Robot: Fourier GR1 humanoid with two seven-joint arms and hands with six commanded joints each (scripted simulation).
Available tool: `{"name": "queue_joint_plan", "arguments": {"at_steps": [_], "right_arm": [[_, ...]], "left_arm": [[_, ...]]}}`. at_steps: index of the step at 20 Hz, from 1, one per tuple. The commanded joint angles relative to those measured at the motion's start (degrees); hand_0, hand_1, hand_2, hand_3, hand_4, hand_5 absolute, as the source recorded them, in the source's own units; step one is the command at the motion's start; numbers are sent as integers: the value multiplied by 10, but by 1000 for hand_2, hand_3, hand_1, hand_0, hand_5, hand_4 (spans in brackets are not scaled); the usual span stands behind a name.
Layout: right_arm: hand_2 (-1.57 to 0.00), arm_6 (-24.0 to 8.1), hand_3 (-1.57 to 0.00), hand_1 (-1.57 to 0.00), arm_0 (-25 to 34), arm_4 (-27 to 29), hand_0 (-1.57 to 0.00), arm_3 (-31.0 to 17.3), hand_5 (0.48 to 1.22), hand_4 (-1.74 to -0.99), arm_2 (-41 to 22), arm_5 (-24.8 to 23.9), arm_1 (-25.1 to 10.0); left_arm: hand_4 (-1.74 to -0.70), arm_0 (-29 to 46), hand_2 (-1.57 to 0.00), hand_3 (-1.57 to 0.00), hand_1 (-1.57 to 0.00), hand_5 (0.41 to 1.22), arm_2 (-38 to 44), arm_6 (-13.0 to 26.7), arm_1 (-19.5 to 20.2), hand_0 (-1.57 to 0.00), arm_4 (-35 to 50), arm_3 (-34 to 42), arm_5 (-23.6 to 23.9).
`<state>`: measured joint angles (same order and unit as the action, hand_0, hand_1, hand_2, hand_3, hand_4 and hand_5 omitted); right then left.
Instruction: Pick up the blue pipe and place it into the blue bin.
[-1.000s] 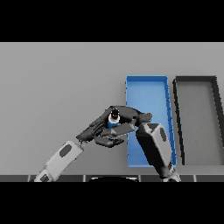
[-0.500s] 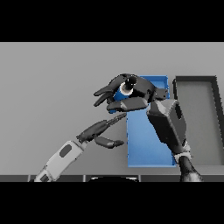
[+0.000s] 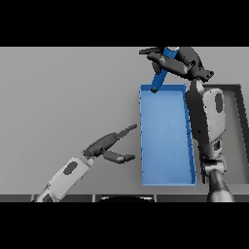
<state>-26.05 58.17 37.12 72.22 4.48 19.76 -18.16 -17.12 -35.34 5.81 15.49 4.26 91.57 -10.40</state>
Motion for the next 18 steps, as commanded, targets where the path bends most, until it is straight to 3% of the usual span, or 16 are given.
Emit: {"name": "queue_joint_plan", "arguments": {"at_steps": [1, 6, 12, 14, 15, 18], "right_arm": [[-1571, -5, -1571, -1571, -5, -4, -1571, -20, 1221, -1499, 10, -2, -5], [-1571, -18, -1571, -1571, -83, -54, -1571, -60, 1221, -1499, 21, -3, -7], [-1571, -89, -1571, -1571, -190, -113, -1571, -41, 1221, -1499, 11, -65, 2], [-1571, -89, -1080, -1571, -214, -118, -1571, -43, 1221, -1586, -12, -71, -2], [-1571, -89, -1178, -1571, -226, -111, -1571, -47, 1221, -1569, -34, -74, -15], [-1571, -89, -693, -1571, -265, -106, -1571, -44, 1205, -1653, -97, -92, -36]], "left_arm": [[-829, 2, 1, 1, 1, 465, -1, -3, 0, 1, 0, 4, 1], [-828, 6, 1, 1, 1, 463, 1, -5, 10, 1, 1, 12, -2], [-829, 13, 1, 1, 1, 470, -1, -13, 15, 1, 2, 18, -7], [-826, 15, 1, 1, 1, 470, -6, -8, 10, 1, -6, 19, -1], [-827, 15, 1, 1, 1, 471, -7, -6, 9, 1, -6, 17, 0], [-826, 13, 1, 1, 1, 475, -7, 2, 8, 1, 0, 22, -3]]}}
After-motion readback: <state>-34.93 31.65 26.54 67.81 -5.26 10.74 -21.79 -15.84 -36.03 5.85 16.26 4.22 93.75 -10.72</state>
